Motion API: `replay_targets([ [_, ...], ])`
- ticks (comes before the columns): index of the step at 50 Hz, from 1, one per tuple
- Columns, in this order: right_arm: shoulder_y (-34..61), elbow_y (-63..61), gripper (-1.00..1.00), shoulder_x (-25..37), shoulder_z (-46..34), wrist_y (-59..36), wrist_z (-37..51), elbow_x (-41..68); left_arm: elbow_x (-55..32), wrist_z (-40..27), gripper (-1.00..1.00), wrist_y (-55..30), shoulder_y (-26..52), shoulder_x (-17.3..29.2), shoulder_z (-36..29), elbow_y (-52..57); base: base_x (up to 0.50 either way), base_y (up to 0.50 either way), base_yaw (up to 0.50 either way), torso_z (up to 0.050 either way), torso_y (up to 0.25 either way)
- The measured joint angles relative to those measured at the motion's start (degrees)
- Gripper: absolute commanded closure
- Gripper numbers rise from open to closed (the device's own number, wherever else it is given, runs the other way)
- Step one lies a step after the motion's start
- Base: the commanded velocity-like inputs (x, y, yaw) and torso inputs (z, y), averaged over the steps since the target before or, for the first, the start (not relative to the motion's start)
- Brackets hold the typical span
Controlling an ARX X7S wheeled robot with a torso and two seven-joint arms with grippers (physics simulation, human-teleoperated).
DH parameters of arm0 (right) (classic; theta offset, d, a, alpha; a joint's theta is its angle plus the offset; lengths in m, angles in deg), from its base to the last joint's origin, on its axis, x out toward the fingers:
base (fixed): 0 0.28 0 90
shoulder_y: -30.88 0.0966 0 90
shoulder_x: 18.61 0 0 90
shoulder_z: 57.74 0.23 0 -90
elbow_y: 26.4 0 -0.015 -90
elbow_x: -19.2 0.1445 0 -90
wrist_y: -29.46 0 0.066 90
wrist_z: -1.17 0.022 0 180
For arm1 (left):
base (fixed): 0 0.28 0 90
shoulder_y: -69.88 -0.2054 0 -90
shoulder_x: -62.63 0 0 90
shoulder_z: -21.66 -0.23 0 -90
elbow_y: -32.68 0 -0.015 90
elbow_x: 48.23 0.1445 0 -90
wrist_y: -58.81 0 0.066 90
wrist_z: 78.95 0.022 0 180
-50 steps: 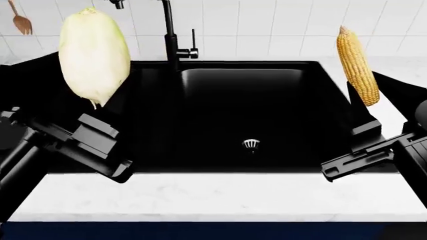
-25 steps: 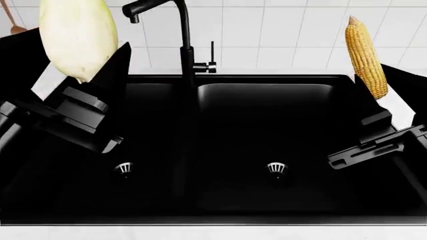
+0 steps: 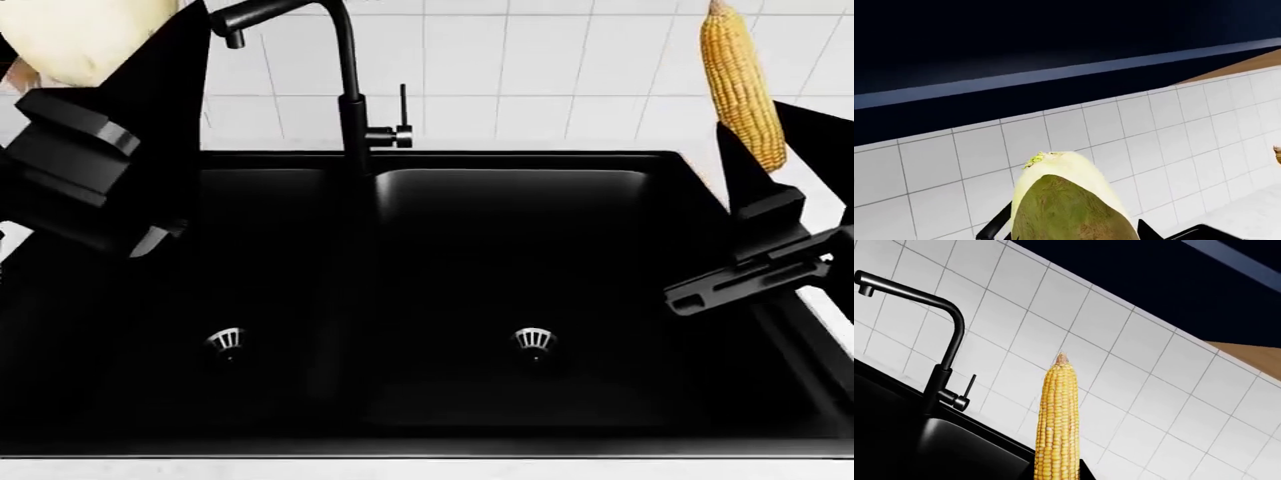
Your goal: Pick the corn, radish from the counter and place them in the cabinet. Then close the cabinet.
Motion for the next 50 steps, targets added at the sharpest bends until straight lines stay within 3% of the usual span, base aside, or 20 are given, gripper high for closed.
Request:
replay_targets([
  [13,3.37,0.90,1.00,-0.34,-0.49,-1.56,0.55,2.42,-2.83,-1.08,1.00,-1.65,4.36,-1.29,-0.38,-0.51,0.17,-0.43,0.00,0.000,0.000],
  [25,6.59,1.72,1.00,-1.42,-1.28,-3.22,0.96,3.93,-3.59,-2.07,1.00,-3.15,6.67,-3.19,-1.46,-1.22,0.34,-0.02,0.00,0.001,0.002],
  [50,9.04,1.89,1.00,-2.07,-1.68,-4.06,1.25,5.64,-4.00,-3.14,1.00,-4.89,8.88,-5.81,-2.88,-1.72,0.04,-0.06,0.00,0.000,0.001],
])
